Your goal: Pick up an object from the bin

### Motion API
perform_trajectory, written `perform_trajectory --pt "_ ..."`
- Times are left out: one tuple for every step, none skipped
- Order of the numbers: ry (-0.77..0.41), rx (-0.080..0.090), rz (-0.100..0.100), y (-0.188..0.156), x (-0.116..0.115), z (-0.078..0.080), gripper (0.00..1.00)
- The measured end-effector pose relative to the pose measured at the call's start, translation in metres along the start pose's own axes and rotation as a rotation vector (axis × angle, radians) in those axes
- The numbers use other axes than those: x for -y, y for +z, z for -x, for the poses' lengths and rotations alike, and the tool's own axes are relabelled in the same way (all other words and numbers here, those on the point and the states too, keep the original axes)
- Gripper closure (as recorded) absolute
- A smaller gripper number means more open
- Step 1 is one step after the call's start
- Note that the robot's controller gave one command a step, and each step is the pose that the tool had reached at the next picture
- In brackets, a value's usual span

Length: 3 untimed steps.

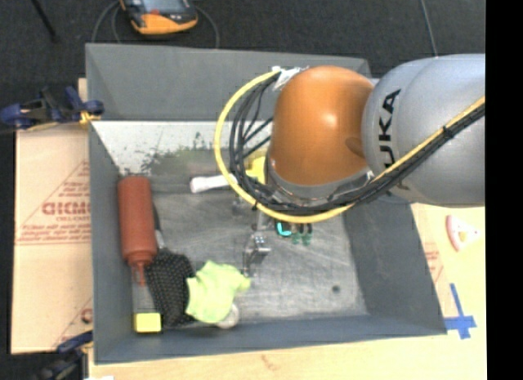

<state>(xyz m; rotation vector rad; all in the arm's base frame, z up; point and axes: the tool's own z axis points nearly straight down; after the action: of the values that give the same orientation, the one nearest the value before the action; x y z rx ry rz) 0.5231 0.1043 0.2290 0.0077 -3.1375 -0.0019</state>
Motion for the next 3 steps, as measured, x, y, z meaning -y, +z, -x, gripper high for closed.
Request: perform_trajectory --pt "0.003 0.007 0.001 -0.004 0.0 0.002 0.0" --pt "-0.007 0.011 0.002 0.063 -0.016 -0.017 0.0" --pt "0.075 0.0 -0.001 0.086 -0.026 -0.037 0.0"
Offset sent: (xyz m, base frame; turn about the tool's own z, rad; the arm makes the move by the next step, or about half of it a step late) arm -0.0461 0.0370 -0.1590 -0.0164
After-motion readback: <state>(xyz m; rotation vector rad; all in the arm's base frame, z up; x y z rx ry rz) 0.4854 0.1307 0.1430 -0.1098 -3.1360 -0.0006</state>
